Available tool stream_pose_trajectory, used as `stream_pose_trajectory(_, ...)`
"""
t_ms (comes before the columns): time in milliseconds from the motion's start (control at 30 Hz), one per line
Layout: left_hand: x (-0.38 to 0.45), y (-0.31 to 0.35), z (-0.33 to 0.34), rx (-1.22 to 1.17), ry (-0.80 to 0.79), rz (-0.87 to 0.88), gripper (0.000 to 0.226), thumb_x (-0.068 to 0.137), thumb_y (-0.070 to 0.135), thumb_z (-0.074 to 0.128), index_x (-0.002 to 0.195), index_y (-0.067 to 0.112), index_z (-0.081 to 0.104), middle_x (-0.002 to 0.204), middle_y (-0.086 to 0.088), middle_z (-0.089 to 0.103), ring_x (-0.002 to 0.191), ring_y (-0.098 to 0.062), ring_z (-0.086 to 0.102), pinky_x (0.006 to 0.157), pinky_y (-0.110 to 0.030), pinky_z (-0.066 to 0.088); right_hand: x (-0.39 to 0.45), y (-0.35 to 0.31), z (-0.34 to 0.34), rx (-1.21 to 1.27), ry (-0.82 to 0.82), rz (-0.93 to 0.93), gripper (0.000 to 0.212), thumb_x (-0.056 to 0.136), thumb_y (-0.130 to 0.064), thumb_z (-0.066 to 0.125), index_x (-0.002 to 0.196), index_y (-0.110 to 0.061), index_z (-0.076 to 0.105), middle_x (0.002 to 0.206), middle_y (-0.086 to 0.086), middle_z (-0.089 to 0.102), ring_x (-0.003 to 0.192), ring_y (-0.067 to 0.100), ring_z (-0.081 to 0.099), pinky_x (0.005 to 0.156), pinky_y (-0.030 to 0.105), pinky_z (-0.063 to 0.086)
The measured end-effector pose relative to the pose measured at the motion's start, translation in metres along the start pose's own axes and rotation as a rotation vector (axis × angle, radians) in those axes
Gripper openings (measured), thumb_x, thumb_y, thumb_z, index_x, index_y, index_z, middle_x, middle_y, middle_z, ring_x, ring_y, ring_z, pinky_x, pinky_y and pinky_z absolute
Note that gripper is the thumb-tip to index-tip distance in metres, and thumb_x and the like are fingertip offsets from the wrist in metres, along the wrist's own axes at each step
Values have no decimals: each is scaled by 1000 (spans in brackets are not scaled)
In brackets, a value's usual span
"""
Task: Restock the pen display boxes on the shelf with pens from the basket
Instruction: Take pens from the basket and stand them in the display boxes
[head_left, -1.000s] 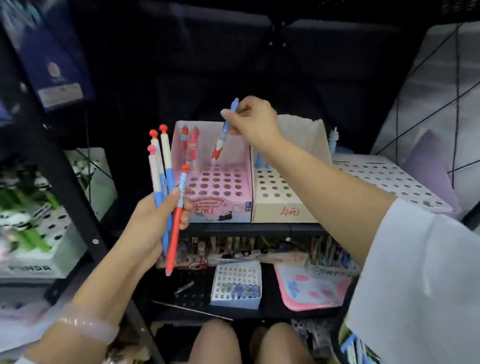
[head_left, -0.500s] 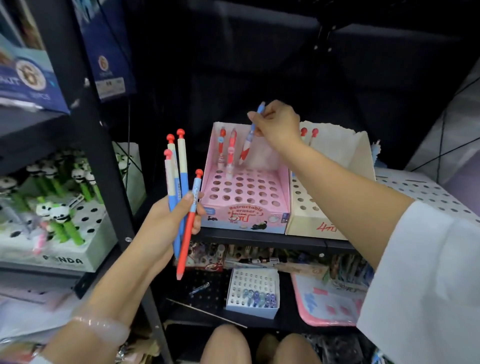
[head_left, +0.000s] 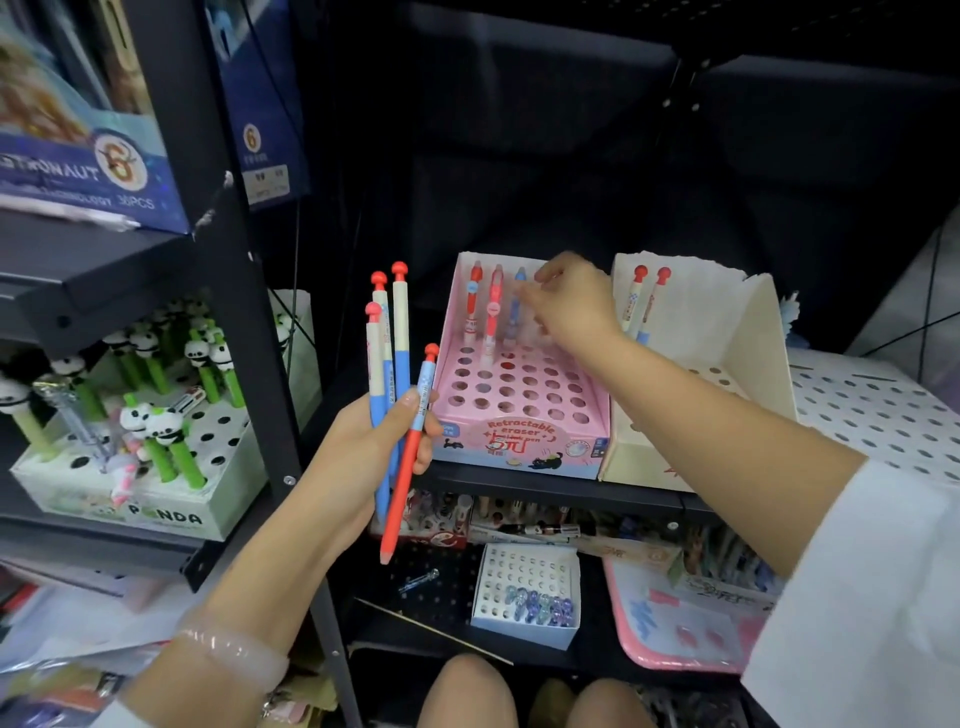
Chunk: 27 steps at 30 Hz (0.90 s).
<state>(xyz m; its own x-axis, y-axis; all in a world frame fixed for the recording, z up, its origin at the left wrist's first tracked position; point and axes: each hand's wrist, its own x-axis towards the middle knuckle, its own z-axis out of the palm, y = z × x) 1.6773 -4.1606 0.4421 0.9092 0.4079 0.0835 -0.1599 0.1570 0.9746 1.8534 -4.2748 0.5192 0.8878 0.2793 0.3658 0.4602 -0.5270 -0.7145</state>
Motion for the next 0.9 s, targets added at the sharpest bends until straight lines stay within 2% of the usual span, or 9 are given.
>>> stream_pose_trajectory(67,0,4,4,-15,-6,13,22,95,25,45,91,8,59,62,2,63,51,-9,53,51,-19,49,-20,-11,-9,75,-3,-102,17,90,-28,59,96,-12,62,78,-5,60,64,2,54,62,18,44)
stream_pose_trajectory(167,-1,7,16,-6,-30,51,22,95,25,44,92,8,58,62,3,64,51,-8,53,50,-18,47,-59,-24,-16,225,-391,-109,18,91,-34,57,87,-19,66,77,-9,62,49,-11,51,52,9,42)
stream_pose_trajectory(233,-2,8,27,1,-39,83,21,95,26,45,93,10,58,62,3,65,50,-7,54,50,-18,48,-77,-25,-18,297,-569,-49,22,91,-29,58,86,-10,66,71,-4,60,47,-7,52,48,7,42)
stream_pose_trajectory(300,-2,8,38,-11,-50,102,20,95,27,45,94,12,58,62,3,65,51,-7,56,51,-17,48,-86,-22,-21,363,-623,-33,27,93,-22,57,88,4,62,63,5,56,51,6,55,50,10,43)
stream_pose_trajectory(400,-3,8,53,0,-63,82,21,96,28,45,95,12,59,63,2,66,53,-11,60,53,-19,50,-90,-13,-30,436,-507,-13,29,95,-20,53,94,8,58,69,13,54,56,15,53,54,17,46)
stream_pose_trajectory(533,-6,5,75,36,-62,25,20,97,27,43,96,15,59,64,0,70,54,-14,65,53,-22,53,-74,1,-60,466,-183,-51,17,99,-23,41,88,-16,51,72,1,61,56,7,61,52,17,50)
stream_pose_trajectory(700,-7,10,99,88,-118,23,21,99,26,40,96,15,57,58,3,65,39,-11,48,42,-21,44,-34,38,-117,307,256,-150,17,100,-24,40,84,-22,44,67,0,60,51,6,61,51,21,52)
stream_pose_trajectory(833,-5,13,119,99,-146,4,14,99,26,39,100,18,52,58,3,63,36,-9,41,39,-19,37,-7,70,-130,-32,306,-125,26,100,-29,39,107,-5,45,84,16,65,71,29,66,71,47,55)
stream_pose_trajectory(900,-3,13,126,98,-150,-8,11,99,25,40,102,19,48,60,1,63,36,-9,41,39,-19,37,-1,77,-126,-155,290,-106,30,100,-31,38,111,-4,44,86,17,65,75,32,66,72,49,54)
